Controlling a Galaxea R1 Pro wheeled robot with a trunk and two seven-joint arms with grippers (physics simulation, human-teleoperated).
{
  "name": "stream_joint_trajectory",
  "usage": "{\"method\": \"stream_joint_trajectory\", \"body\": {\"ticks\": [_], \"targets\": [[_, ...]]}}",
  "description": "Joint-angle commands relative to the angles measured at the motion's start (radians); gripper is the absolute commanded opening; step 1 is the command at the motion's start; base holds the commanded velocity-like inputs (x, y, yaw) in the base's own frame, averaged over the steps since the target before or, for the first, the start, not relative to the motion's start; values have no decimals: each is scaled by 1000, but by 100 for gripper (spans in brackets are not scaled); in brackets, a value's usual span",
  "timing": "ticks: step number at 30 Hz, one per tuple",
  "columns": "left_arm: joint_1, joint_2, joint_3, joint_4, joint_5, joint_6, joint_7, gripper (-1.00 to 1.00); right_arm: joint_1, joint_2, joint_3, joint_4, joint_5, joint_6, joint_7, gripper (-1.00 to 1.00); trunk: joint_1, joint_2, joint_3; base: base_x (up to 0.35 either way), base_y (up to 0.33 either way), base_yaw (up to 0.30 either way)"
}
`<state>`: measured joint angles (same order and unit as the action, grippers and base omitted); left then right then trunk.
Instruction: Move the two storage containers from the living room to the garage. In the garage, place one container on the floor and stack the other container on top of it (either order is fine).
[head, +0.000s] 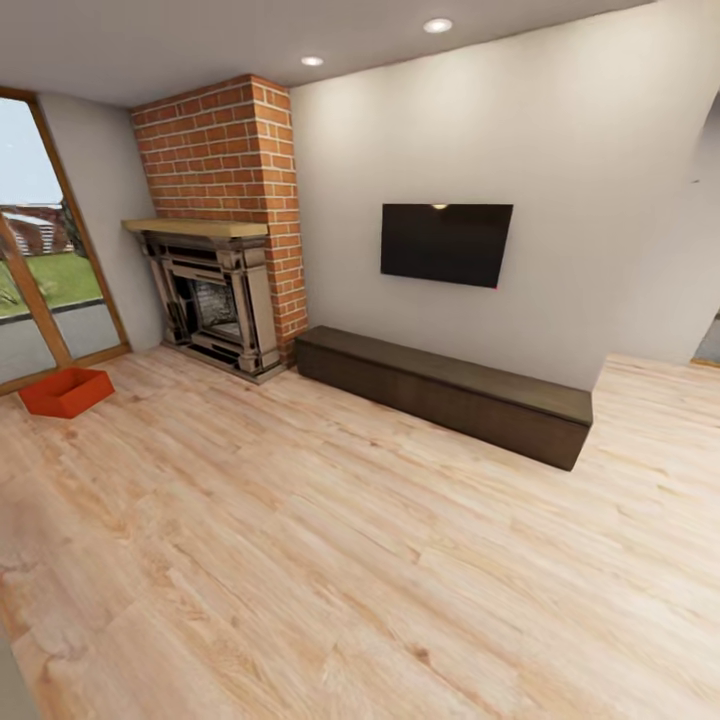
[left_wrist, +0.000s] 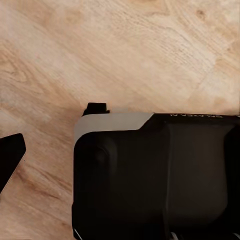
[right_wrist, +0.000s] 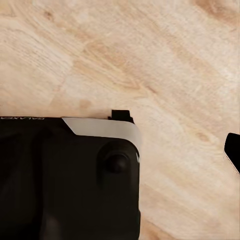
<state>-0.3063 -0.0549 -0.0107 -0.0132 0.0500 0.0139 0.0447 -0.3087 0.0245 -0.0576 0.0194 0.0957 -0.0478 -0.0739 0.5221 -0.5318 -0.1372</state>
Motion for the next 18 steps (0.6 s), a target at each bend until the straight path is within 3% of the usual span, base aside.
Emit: {"method": "stream_joint_trajectory", "body": {"ticks": [1,18], "targets": [[-1,0,-2,-1,5,1,3,100,-1,0,-7,2,10,-4,-4,100,1,-1,-2,337,0,0],[-1,0,-2,-1,5,1,3,100,-1,2,-8,2,10,-3,-7,100,1,-1,-2,337,0,0]]}}
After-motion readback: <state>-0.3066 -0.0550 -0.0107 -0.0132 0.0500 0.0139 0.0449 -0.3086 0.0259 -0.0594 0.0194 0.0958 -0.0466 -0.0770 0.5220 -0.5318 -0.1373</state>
